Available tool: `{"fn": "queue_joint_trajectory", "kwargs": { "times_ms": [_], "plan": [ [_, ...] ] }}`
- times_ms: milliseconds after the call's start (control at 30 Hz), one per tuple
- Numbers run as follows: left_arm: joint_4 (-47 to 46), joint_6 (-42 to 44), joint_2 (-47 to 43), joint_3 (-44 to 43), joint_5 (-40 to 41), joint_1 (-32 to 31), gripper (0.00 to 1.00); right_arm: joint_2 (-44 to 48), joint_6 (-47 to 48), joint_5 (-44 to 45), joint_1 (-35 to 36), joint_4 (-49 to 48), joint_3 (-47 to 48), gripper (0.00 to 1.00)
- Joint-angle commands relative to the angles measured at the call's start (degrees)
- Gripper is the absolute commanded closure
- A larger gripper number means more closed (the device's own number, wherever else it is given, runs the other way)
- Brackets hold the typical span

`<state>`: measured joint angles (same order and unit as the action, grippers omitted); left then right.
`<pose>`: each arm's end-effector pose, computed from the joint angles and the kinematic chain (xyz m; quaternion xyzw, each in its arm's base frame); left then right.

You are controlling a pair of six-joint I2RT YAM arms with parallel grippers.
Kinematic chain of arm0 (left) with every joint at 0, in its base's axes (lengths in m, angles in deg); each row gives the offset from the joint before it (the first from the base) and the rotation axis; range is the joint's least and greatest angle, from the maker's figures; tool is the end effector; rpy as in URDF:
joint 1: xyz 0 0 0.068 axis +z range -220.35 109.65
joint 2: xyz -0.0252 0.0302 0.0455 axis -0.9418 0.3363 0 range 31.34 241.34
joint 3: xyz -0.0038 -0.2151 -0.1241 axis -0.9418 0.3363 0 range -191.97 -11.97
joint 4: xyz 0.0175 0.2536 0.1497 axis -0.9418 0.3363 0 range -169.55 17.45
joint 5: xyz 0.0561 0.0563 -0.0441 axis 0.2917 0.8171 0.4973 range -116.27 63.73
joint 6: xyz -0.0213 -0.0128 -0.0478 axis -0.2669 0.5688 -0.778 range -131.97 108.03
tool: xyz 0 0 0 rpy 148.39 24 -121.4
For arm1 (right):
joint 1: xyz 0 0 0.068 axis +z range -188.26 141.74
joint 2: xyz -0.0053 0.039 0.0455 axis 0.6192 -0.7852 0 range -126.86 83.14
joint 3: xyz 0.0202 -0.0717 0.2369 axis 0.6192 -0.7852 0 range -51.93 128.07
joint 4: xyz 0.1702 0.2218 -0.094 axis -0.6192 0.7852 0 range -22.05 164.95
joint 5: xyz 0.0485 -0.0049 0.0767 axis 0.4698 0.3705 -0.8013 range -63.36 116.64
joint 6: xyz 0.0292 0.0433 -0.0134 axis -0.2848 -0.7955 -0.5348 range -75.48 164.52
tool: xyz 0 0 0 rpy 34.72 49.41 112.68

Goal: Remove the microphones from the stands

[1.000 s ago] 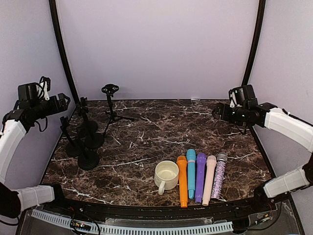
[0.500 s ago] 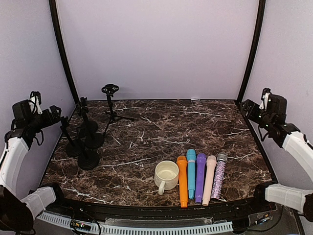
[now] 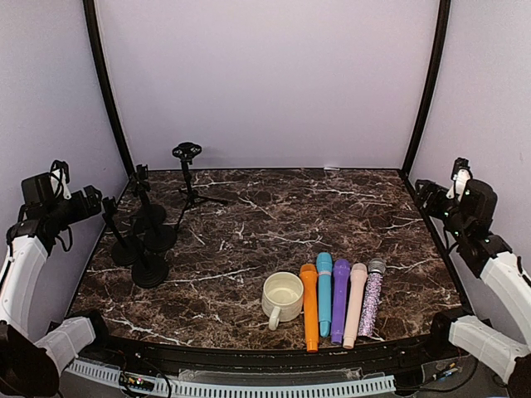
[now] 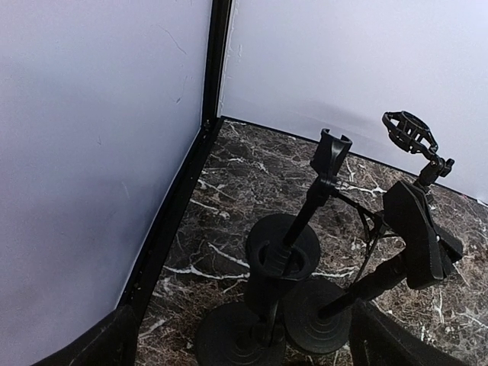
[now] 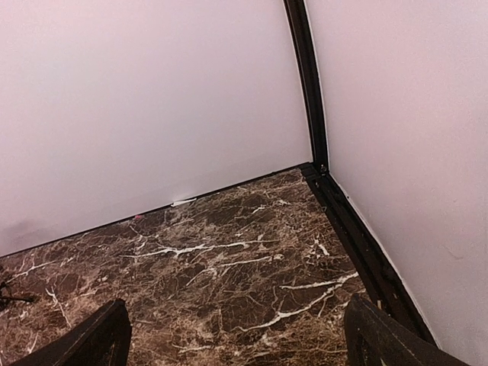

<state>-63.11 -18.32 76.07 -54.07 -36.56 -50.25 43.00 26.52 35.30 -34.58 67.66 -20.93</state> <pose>0.2242 0.0753 0.2930 -0.1349 0.8016 -0.0033 0.5825 0.2317 0.0095 0.2652 0.1432 0.7453 0.0656 0.6478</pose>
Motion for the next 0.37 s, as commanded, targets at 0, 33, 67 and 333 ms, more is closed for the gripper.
{"fn": "queue_joint_trajectory", "kwargs": {
  "times_ms": [0,33,67,333],
  "plan": [
    [0.3,1.0,-0.1,0.9,-0.4,0.4,0.01,0.3,2.3,1.4,-0.2,-1.2,0.1,0.02],
    [0.4,1.1,-0.1,0.9,-0.9,0.4,0.01,0.4,2.1,1.4,-0.2,-1.2,0.0,0.02],
    [0.5,1.1,-0.1,0.9,-1.0,0.3,0.01,0.3,1.9,1.4,-0.1,-1.3,0.0,0.02],
    [0.5,1.2,-1.0,1.3,-1.5,0.1,0.01,0.6,2.3,1.2,-0.1,0.1,0.6,0.02]
  ]
}}
